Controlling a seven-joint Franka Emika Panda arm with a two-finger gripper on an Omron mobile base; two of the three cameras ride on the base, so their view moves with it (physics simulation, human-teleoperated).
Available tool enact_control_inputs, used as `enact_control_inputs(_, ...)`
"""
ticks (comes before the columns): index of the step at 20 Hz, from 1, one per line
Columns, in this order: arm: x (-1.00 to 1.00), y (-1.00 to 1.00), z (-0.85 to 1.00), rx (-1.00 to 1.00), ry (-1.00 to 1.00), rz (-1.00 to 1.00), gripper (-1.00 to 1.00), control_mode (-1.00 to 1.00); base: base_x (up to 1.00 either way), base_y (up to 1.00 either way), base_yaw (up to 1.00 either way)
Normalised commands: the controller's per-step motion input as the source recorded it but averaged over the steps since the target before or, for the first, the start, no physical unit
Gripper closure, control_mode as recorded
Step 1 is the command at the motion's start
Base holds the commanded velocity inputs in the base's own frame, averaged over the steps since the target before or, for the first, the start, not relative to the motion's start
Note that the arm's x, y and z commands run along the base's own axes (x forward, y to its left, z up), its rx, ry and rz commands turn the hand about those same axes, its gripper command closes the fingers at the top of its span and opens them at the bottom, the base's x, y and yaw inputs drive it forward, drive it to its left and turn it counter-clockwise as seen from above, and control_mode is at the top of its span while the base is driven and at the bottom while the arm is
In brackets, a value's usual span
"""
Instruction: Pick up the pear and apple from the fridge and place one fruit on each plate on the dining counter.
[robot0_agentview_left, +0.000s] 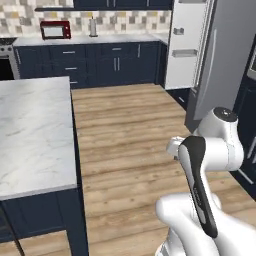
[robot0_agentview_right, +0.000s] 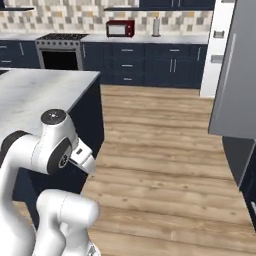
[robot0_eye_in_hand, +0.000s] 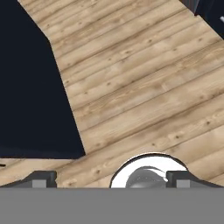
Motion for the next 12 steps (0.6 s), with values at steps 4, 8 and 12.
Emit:
enact_control_inputs(4, 0.0, 0.0, 0.0, 0.0, 0.0, 0.0, -1.0, 1.0, 1.0, -0.33, -0.16)
enact_control_inputs(8, 0.0, 0.0, 0.0, 0.0, 0.0, 0.0, -1.0, 1.0, 1.0, -0.04, -0.27)
enact_control_inputs(12, 0.0, 0.0, 0.0, 0.0, 0.0, 0.0, -1.0, 1.0, 1.0, 0.0, -0.31)
